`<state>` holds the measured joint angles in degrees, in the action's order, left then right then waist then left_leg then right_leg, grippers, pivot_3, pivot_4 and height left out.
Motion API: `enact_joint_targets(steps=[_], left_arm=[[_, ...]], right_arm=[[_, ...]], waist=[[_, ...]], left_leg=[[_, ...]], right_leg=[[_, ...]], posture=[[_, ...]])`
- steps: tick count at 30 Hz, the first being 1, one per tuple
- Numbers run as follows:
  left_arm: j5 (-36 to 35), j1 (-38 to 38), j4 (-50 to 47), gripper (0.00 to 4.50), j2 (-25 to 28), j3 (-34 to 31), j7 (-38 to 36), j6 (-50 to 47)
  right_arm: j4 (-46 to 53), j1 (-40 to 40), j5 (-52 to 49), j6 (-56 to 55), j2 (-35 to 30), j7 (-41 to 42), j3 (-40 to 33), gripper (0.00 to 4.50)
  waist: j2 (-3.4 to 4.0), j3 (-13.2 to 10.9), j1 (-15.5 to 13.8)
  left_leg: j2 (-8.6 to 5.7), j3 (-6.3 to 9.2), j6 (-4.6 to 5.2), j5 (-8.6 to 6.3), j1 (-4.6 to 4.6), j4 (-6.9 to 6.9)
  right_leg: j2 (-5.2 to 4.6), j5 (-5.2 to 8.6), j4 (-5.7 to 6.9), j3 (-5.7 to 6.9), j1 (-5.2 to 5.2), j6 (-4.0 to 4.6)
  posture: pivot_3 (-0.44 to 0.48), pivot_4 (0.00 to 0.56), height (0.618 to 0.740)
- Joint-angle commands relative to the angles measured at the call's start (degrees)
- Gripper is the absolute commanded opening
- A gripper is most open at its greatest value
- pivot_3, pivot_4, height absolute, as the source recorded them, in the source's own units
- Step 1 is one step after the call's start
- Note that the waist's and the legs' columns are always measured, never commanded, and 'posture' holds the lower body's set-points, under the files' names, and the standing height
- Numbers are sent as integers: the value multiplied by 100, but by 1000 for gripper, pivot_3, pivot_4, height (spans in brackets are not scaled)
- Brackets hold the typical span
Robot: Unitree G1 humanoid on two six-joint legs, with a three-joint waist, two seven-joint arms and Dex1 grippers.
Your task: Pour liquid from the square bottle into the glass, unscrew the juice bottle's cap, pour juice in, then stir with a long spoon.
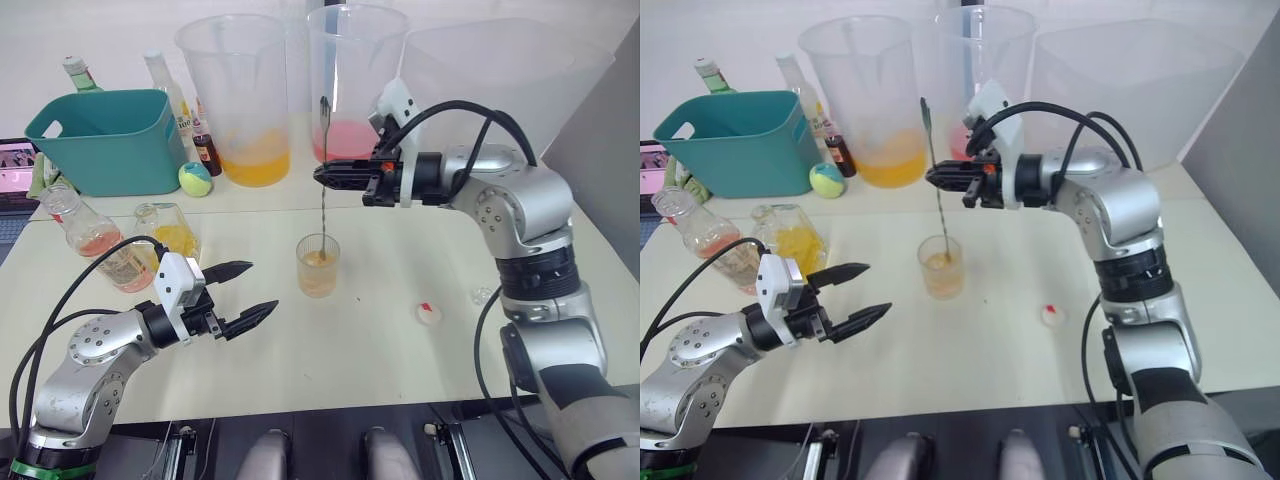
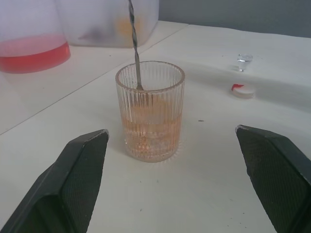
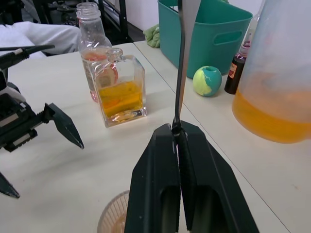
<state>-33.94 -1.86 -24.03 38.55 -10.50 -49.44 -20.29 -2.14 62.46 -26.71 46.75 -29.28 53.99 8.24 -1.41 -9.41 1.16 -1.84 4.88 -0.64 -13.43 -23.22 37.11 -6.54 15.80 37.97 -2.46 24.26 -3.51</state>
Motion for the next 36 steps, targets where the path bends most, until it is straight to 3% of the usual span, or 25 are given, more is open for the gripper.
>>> enact_joint_targets(steps=[1,8,16,28,36], left_arm=[[-80,13,-158,4433,53,-183,19,5],[-70,17,-167,4433,47,-179,13,-9],[-73,5,-187,4433,45,-173,42,-41],[-68,-14,-203,4433,33,-189,68,-80],[-91,47,-289,4433,15,-211,133,-111]], right_arm=[[463,118,-233,162,-147,233,-136,0],[757,130,-529,500,-13,229,-170,0],[418,181,-332,178,479,-304,-317,0],[492,17,-106,105,-466,550,33,0],[696,52,-543,572,6,229,-220,0]], waist=[[0,0,3],[0,0,22],[0,0,15],[0,0,11],[0,0,34]], left_leg=[[1,0,0,0,1,0],[3,0,0,0,2,0],[1,1,-1,1,1,2],[1,0,-1,1,0,9],[5,1,-1,1,2,9]], right_leg=[[1,0,0,0,0,0],[3,0,1,0,0,0],[1,0,5,0,0,1],[2,0,4,1,0,0],[4,0,5,0,0,1]], posture=[[0,150,729],[0,150,729],[0,150,729],[0,150,729],[0,150,729]])
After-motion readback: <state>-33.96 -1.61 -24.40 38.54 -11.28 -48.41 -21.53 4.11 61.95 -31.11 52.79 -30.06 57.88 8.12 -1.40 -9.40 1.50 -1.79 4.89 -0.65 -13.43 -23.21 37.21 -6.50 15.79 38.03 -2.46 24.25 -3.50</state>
